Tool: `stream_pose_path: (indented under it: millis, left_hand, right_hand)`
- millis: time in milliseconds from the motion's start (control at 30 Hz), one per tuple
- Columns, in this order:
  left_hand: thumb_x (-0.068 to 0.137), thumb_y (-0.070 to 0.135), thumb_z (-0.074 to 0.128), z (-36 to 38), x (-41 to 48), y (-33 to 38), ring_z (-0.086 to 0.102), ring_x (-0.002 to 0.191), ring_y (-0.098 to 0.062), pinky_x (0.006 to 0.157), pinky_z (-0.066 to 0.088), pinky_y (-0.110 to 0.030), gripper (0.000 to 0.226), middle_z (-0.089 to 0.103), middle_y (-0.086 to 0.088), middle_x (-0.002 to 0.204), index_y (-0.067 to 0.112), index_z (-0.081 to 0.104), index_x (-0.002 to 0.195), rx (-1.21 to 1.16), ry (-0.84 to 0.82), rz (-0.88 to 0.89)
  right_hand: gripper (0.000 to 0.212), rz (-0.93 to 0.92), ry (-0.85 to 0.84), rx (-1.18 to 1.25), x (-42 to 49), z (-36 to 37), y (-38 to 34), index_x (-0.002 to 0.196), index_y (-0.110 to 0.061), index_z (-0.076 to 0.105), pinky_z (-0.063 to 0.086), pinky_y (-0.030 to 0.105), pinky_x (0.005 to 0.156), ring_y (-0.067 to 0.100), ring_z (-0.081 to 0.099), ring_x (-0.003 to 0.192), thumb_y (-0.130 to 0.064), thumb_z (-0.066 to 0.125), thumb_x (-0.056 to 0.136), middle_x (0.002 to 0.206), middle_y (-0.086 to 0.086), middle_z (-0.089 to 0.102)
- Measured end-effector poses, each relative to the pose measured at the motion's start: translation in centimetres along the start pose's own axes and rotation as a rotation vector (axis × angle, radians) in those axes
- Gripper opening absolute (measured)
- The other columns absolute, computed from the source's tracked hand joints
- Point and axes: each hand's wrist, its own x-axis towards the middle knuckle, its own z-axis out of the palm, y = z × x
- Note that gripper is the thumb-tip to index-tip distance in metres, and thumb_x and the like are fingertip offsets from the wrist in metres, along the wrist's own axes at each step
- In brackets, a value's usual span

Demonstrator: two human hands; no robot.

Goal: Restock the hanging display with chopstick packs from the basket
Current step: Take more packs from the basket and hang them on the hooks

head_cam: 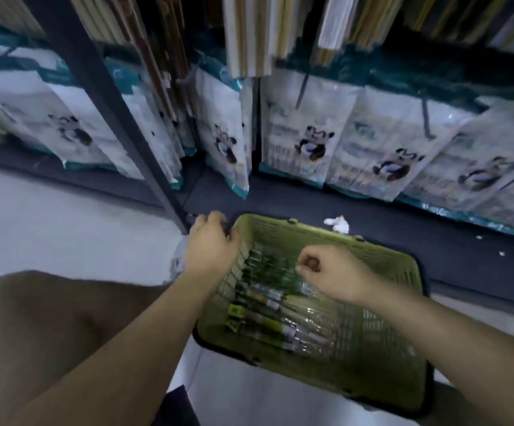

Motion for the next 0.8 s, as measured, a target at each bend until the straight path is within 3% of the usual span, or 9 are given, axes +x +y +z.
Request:
stream_pose_path:
  millis: [133,233,333,533,600,700,800]
  left_hand:
    - [0.102,0.052,0.049,3.3,-1.3,-5.3,0.053,0.119,-0.043,0.093,0.043,-0.048,0.048,0.056,-0.020,0.127,0.011,0.051,0.127,0.016,-0.178,-0.201]
    - [0.102,0.060,0.043,4.5,-2.1,-6.6,0.061,0.108,-0.039,0.087,0.048,-0.047,0.047,0.064,-0.015,0.115,0.017,0.048,0.120,-0.086,-0.244,-0.189]
    - [0.101,0.060,0.044,5.1,-2.7,-6.9,0.064,0.101,-0.031,0.085,0.051,-0.043,0.042,0.066,-0.007,0.117,0.024,0.047,0.121,-0.113,-0.202,-0.176]
    - [0.101,0.055,0.048,5.3,-2.6,-6.9,0.065,0.087,-0.023,0.078,0.049,-0.037,0.031,0.070,0.002,0.104,0.028,0.048,0.115,-0.128,-0.154,-0.204]
    - [0.101,0.055,0.048,5.5,-2.5,-6.7,0.065,0.087,-0.024,0.078,0.051,-0.038,0.030,0.070,0.002,0.102,0.028,0.047,0.113,-0.108,-0.147,-0.206]
    - [0.100,0.057,0.048,5.6,-2.5,-6.6,0.067,0.088,-0.025,0.080,0.055,-0.042,0.031,0.070,0.002,0.101,0.029,0.046,0.112,-0.091,-0.140,-0.208]
    - [0.099,0.055,0.049,5.6,-2.5,-6.6,0.068,0.090,-0.026,0.083,0.056,-0.044,0.031,0.070,0.001,0.103,0.028,0.046,0.114,-0.091,-0.133,-0.213]
  right_hand:
    - [0.015,0.100,-0.185,-0.074,2.1,7.8,3.9,0.104,-0.016,0.073,0.044,0.029,0.072,0.023,0.067,0.095,-0.026,0.064,0.096,0.103,0.003,0.074]
    - [0.021,0.161,-0.259,-0.060,3.0,12.4,6.5,0.109,-0.011,0.072,0.051,0.034,0.077,0.032,0.067,0.098,-0.025,0.062,0.098,0.106,0.012,0.074]
    - [0.025,0.188,-0.312,-0.094,3.9,15.2,8.2,0.116,-0.015,0.069,0.052,0.034,0.077,0.029,0.066,0.096,-0.032,0.065,0.098,0.110,0.012,0.072]
    - [0.068,0.101,-0.331,-0.321,4.5,19.1,9.9,0.131,-0.019,0.053,0.043,0.034,0.074,0.028,0.055,0.106,-0.057,0.078,0.080,0.120,0.008,0.055]
    - [0.077,0.110,-0.288,-0.352,4.1,20.2,10.0,0.139,-0.018,0.047,0.047,0.038,0.083,0.031,0.051,0.117,-0.055,0.079,0.080,0.129,0.009,0.052]
    - [0.070,0.114,-0.251,-0.363,3.9,21.0,9.9,0.141,-0.017,0.046,0.047,0.042,0.093,0.032,0.049,0.123,-0.040,0.079,0.084,0.133,0.010,0.052]
    - [0.056,0.109,-0.209,-0.338,4.2,20.7,10.0,0.137,-0.015,0.052,0.049,0.039,0.087,0.033,0.056,0.115,-0.031,0.075,0.088,0.126,0.012,0.059]
